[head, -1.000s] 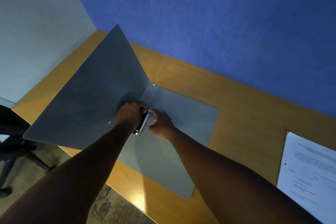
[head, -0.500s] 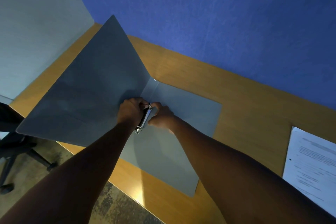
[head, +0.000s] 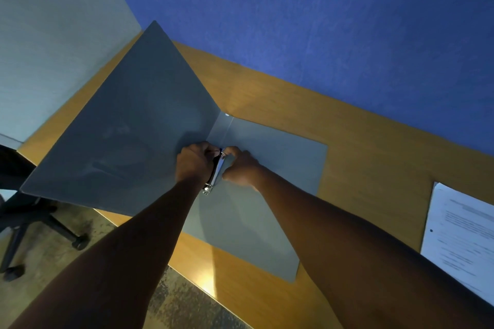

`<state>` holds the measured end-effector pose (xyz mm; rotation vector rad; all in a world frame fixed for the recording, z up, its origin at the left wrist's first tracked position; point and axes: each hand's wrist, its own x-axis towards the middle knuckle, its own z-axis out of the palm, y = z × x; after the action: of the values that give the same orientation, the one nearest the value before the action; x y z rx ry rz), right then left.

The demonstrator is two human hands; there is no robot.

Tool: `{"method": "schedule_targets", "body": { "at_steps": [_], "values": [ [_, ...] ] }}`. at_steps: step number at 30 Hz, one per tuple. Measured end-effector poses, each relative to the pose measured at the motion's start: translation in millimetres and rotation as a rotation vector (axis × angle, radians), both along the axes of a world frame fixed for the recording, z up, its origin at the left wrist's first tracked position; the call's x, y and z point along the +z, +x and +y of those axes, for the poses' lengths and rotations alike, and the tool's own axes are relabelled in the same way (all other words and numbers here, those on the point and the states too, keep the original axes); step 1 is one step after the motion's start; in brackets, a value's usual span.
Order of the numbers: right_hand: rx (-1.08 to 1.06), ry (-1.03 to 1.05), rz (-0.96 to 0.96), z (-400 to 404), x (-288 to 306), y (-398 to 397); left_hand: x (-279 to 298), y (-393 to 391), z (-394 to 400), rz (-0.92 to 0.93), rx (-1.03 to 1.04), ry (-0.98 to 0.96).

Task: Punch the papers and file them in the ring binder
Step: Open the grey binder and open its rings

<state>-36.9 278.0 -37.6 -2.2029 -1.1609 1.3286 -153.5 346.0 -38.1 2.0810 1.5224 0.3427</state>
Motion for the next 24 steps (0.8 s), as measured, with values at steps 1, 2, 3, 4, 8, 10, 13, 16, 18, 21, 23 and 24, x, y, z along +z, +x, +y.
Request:
{"method": "schedule_targets", "body": {
  "at_steps": [1, 2, 3, 4, 8, 10, 13, 16, 18, 21, 23, 24],
  "values": [
    [0.001, 0.003, -0.007, -0.2, 0.5, -0.2, -0.1, 0.6, -0.4, -0.005, 0.013, -0.001],
    [0.005, 0.007, -0.015, -0.3, 1.2, -0.4, -0.4, 1.1, -0.5, -0.004, 0.025, -0.003],
    [0.009, 0.012, -0.021, -0.4, 1.5, -0.6, -0.5, 1.5, -0.6, -0.003, 0.033, -0.006],
    [0.011, 0.018, -0.026, -0.4, 1.7, -0.4, -1.1, 1.7, -0.5, -0.004, 0.038, -0.009],
    [0.013, 0.019, -0.025, -1.0, 3.6, -1.2, -4.6, 0.2, 1.2, -0.03, 0.053, -0.025],
    [0.015, 0.02, -0.027, -0.5, 4.2, -1.9, -6.4, -1.2, 2.2, -0.04, 0.057, -0.032],
    [0.018, 0.025, -0.031, -0.4, 5.0, -1.9, -7.2, -1.3, 3.2, -0.041, 0.07, -0.04],
    [0.009, 0.032, -0.029, -0.5, 6.9, -2.7, -8.0, -2.3, 3.7, -0.047, 0.081, -0.051],
    [0.001, 0.048, -0.039, -0.9, 6.9, -3.9, -8.2, -2.9, 4.5, -0.07, 0.114, -0.082],
    [0.001, 0.054, -0.052, -2.9, 7.2, -5.2, -7.6, -3.9, 4.5, -0.093, 0.132, -0.118],
    [-0.001, 0.055, -0.037, -4.7, 6.5, -4.8, -8.3, -4.7, 4.3, -0.099, 0.128, -0.122],
    [-0.002, 0.053, -0.026, -5.1, 6.6, -4.3, -8.2, -4.9, 4.3, -0.105, 0.126, -0.125]
  ]
}}
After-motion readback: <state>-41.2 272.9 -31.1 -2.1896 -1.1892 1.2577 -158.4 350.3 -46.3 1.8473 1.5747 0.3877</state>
